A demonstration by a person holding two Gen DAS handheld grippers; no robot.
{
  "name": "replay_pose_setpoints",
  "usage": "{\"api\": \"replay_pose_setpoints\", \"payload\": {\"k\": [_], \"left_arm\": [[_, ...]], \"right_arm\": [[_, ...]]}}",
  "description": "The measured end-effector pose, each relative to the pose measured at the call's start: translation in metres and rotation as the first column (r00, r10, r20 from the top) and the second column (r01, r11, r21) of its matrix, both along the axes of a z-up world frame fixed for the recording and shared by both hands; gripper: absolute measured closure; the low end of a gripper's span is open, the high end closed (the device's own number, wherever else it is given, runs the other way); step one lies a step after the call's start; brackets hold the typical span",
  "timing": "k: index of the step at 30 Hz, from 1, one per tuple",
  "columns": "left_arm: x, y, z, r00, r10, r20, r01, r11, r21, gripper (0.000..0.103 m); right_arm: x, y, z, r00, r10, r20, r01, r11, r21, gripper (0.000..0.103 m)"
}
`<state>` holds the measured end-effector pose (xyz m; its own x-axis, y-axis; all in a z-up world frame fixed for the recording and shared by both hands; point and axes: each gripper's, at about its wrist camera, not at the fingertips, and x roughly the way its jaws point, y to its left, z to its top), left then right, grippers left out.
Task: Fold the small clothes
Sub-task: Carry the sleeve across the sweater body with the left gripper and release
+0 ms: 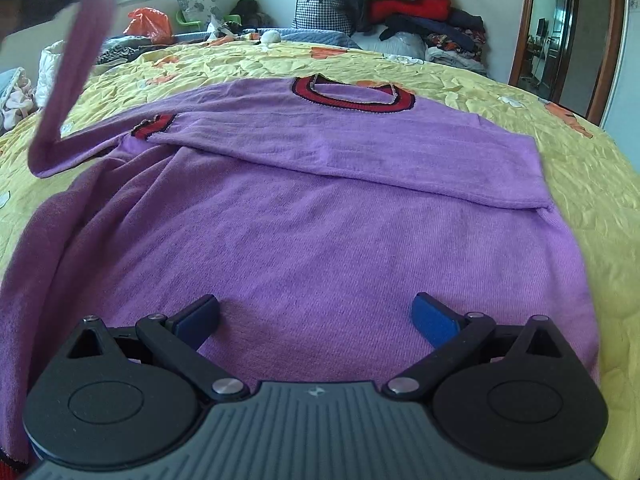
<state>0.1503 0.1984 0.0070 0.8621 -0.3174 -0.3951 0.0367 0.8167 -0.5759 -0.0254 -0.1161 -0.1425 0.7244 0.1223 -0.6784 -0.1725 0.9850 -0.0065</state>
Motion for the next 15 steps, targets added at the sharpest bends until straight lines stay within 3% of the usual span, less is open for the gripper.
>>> {"api": "replay_pose_setpoints", "payload": {"k": [7,15], "left_arm": [[0.043,-0.098,-0.041,0.987,-0.138,-0.084,0.143,0.988,0.06,0.099],[0.064,-0.19,-0.073,0.94,-0.297,-0.168,0.319,0.94,0.124,0.099]], "right_arm": [[-0.001,-0.003,0.0,1.0,-0.003,0.004,0.003,1.0,0.017,0.0],[-0.002,-0.007,0.001,1.0,-0.009,0.01,0.008,0.999,0.048,0.0]]}}
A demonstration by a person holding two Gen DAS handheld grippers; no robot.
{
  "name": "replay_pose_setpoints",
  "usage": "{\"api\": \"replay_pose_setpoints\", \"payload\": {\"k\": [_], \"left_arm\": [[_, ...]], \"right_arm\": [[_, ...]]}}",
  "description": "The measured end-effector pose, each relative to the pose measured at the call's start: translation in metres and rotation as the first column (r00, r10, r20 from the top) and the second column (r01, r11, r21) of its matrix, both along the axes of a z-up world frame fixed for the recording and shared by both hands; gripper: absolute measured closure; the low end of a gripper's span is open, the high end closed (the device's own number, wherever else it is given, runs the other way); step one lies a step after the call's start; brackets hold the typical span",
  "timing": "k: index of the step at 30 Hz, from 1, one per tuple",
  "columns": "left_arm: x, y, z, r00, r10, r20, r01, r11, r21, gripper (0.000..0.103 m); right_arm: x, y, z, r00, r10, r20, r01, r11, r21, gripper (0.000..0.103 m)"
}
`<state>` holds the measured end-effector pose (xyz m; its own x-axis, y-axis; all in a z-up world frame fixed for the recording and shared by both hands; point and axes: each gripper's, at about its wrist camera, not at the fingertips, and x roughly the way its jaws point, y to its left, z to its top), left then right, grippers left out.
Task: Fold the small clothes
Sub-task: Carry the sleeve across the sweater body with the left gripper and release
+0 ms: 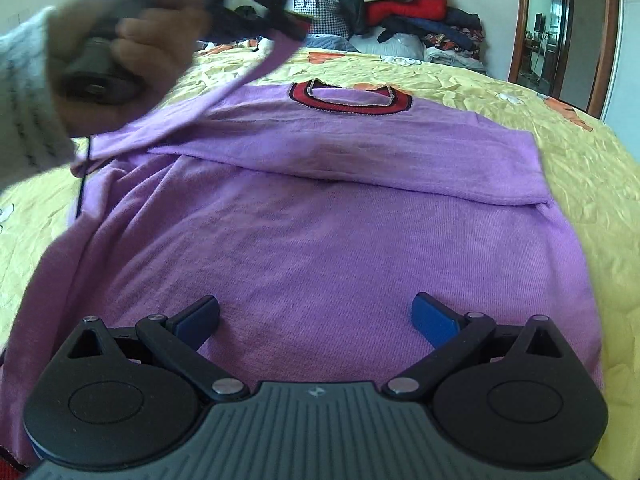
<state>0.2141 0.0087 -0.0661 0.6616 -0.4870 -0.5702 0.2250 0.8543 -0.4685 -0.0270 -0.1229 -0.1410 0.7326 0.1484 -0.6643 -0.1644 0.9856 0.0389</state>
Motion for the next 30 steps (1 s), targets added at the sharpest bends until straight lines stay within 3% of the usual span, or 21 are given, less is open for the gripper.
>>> {"api": "replay_pose_setpoints", "payload": {"k": [13,26,28,30], "left_arm": [[-0.002,-0.111,-0.02,0.975,-0.214,-0.058,0.217,0.974,0.068,0.099],[-0.006,-0.185,-0.046,0.94,-0.316,-0.131,0.335,0.928,0.164,0.099],[-0.007,-0.189,-0.055,0.93,-0.331,-0.16,0.356,0.917,0.177,0.095],[-0.006,-0.189,-0.062,0.917,-0.356,-0.181,0.385,0.908,0.165,0.069]], "right_arm": [[-0.001,-0.01,0.001,1.0,-0.026,0.012,0.025,0.997,0.073,0.0],[-0.005,-0.019,0.003,0.999,-0.047,0.018,0.044,0.99,0.132,0.0],[-0.004,-0.019,0.004,0.999,-0.046,0.018,0.043,0.99,0.132,0.0],[-0.004,-0.019,0.004,0.999,-0.045,0.018,0.043,0.99,0.132,0.0]]}}
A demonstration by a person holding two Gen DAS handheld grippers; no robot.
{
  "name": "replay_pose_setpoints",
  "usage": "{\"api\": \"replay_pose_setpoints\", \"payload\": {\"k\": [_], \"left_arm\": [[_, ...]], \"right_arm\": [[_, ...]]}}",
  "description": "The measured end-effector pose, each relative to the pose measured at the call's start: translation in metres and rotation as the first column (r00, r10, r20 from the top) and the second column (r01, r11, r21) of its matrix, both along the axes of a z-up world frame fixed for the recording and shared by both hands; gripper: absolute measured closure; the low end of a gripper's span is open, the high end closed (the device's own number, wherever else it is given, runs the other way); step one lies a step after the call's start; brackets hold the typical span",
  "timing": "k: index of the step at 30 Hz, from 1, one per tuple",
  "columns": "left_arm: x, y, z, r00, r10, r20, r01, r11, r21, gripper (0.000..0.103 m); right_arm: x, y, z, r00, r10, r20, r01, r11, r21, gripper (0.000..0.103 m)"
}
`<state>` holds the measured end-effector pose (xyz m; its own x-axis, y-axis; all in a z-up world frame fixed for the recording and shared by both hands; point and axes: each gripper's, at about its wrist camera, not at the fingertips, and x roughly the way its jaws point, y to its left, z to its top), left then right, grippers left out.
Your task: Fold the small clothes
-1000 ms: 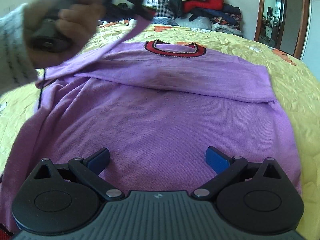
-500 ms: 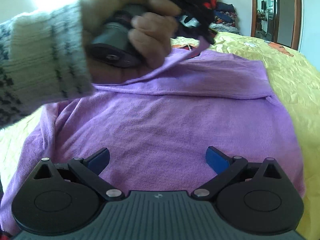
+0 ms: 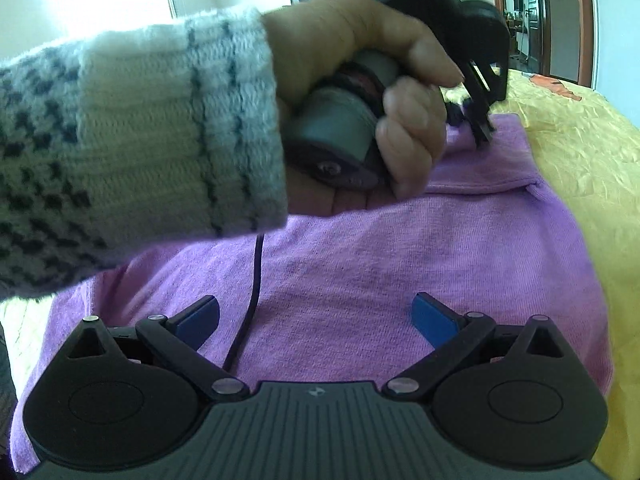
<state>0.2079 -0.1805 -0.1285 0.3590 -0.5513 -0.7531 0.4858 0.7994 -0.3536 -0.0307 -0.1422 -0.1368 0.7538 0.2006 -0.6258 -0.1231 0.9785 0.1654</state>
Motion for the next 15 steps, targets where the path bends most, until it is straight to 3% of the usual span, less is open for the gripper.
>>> {"api": "replay_pose_setpoints", "payload": {"k": [2,6,10,13,15], "left_arm": [[-0.005,0.014,0.006,1.0,0.012,-0.009,-0.012,0.999,-0.053,0.061],[-0.021,0.079,0.034,0.998,0.065,0.027,-0.059,0.982,-0.181,0.024],[-0.035,0.177,0.042,0.976,0.208,0.063,-0.195,0.968,-0.159,0.022],[-0.04,0.243,0.033,0.949,0.313,0.039,-0.303,0.939,-0.16,0.022],[-0.039,0.272,0.024,0.929,0.369,-0.004,-0.364,0.916,-0.167,0.022]], "right_arm": [[0.0,-0.002,-0.001,1.0,0.002,0.0,-0.002,1.0,0.003,0.0],[-0.006,-0.009,0.002,1.0,-0.004,-0.01,0.004,1.0,0.021,0.0],[-0.008,-0.036,0.019,1.0,-0.013,-0.013,0.013,1.0,0.013,0.0],[0.025,-0.053,0.04,0.999,-0.052,0.0,0.052,0.997,-0.064,0.0],[0.058,-0.064,0.05,1.0,-0.029,0.003,0.029,0.998,-0.049,0.0]]}}
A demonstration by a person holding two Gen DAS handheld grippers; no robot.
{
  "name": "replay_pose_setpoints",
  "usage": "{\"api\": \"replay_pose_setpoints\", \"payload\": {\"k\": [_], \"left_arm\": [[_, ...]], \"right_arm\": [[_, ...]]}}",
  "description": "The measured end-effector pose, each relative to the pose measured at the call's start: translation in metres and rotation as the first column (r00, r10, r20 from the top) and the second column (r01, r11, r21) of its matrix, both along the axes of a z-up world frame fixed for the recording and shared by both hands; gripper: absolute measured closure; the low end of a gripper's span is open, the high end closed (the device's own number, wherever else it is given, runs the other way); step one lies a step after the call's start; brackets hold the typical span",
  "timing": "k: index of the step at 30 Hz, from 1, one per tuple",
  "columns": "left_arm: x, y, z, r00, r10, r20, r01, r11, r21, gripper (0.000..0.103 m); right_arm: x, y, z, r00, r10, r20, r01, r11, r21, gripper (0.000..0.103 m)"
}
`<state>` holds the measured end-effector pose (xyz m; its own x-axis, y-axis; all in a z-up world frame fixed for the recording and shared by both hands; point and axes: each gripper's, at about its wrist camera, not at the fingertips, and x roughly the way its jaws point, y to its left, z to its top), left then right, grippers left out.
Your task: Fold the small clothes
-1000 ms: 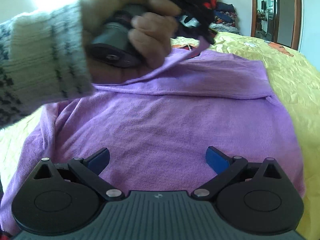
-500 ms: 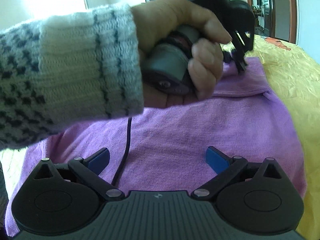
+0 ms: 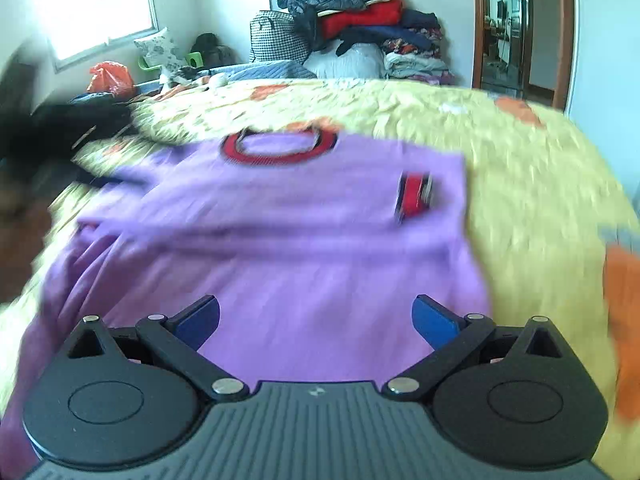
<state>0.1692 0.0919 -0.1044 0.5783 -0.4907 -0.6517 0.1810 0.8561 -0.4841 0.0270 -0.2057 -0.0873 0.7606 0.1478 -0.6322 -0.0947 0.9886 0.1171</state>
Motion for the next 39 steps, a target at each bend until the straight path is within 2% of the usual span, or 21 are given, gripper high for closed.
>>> {"api": "replay_pose_setpoints", "payload": {"k": [3,6,8,11,15,17,20,24,25,26,27,28,30,33,34,36,37,39], "left_arm": [[0.004,0.019,-0.012,0.999,0.033,-0.024,-0.033,0.999,0.013,0.022],[-0.001,0.034,-0.019,0.999,0.04,-0.02,-0.039,0.999,0.026,0.021],[-0.003,0.04,-0.02,0.999,0.034,-0.006,-0.033,0.999,0.042,0.02],[-0.011,0.05,-0.02,1.0,0.022,0.009,-0.023,0.998,0.063,0.021],[-0.033,0.072,-0.016,1.0,0.028,0.015,-0.029,0.993,0.114,0.019],[-0.051,0.086,-0.015,0.998,0.055,-0.015,-0.053,0.991,0.124,0.018],[-0.091,0.101,-0.017,0.998,0.03,-0.05,-0.027,0.998,0.053,0.017],[-0.141,0.09,-0.025,0.996,-0.025,-0.086,0.026,1.0,0.014,0.02],[-0.15,0.085,-0.025,0.997,-0.02,-0.071,0.022,1.0,0.019,0.024],[-0.154,0.081,-0.026,0.997,-0.024,-0.078,0.025,1.0,0.004,0.046],[-0.155,0.078,-0.029,0.994,-0.034,-0.107,0.031,0.999,-0.028,0.077],[-0.152,0.075,-0.034,0.989,-0.033,-0.144,0.025,0.998,-0.053,0.086],[-0.15,0.073,-0.039,0.988,-0.005,-0.157,-0.005,0.998,-0.062,0.091],[-0.147,0.078,-0.041,0.983,0.016,-0.181,-0.032,0.996,-0.087,0.093],[-0.147,0.082,-0.04,0.984,0.019,-0.178,-0.035,0.995,-0.088,0.093],[-0.149,0.093,-0.04,0.984,0.04,-0.172,-0.054,0.996,-0.077,0.093],[-0.15,0.1,-0.04,0.984,0.039,-0.172,-0.054,0.995,-0.086,0.093],[-0.153,0.112,-0.041,0.986,0.046,-0.16,-0.062,0.993,-0.096,0.093]], "right_arm": [[0.054,-0.005,-0.002,0.998,0.065,-0.022,-0.064,0.997,0.036,0.0],[0.096,0.005,-0.019,0.995,0.08,-0.067,-0.085,0.994,-0.07,0.0],[0.112,0.007,-0.035,0.991,0.062,-0.119,-0.079,0.986,-0.148,0.0],[0.107,-0.012,-0.044,0.995,0.051,-0.084,-0.062,0.989,-0.133,0.0],[0.082,-0.024,-0.035,0.992,-0.042,-0.121,0.016,0.978,-0.21,0.0],[0.052,-0.029,-0.027,0.992,-0.036,-0.119,0.017,0.987,-0.16,0.0],[0.002,-0.034,-0.023,0.991,0.027,-0.128,-0.036,0.997,-0.066,0.0],[-0.064,-0.026,-0.033,0.987,0.077,-0.143,-0.088,0.994,-0.071,0.0],[-0.075,-0.021,-0.037,0.983,0.099,-0.154,-0.115,0.989,-0.095,0.0],[-0.087,-0.015,-0.042,0.98,0.12,-0.161,-0.143,0.98,-0.136,0.0],[-0.098,-0.011,-0.044,0.979,0.14,-0.148,-0.165,0.97,-0.178,0.0],[-0.107,-0.008,-0.042,0.979,0.162,-0.126,-0.185,0.962,-0.199,0.0],[-0.118,-0.011,-0.042,0.972,0.187,-0.146,-0.214,0.956,-0.199,0.0],[-0.125,-0.025,-0.038,0.964,0.175,-0.201,-0.211,0.962,-0.172,0.0],[-0.122,-0.03,-0.035,0.967,0.149,-0.207,-0.186,0.968,-0.172,0.0],[-0.118,-0.049,-0.026,0.988,0.033,-0.148,-0.059,0.983,-0.176,0.0],[-0.113,-0.061,-0.024,0.993,-0.014,-0.119,-0.004,0.989,-0.149,0.0],[-0.1,-0.086,-0.026,0.993,-0.073,-0.093,0.071,0.997,-0.023,0.0]]}}
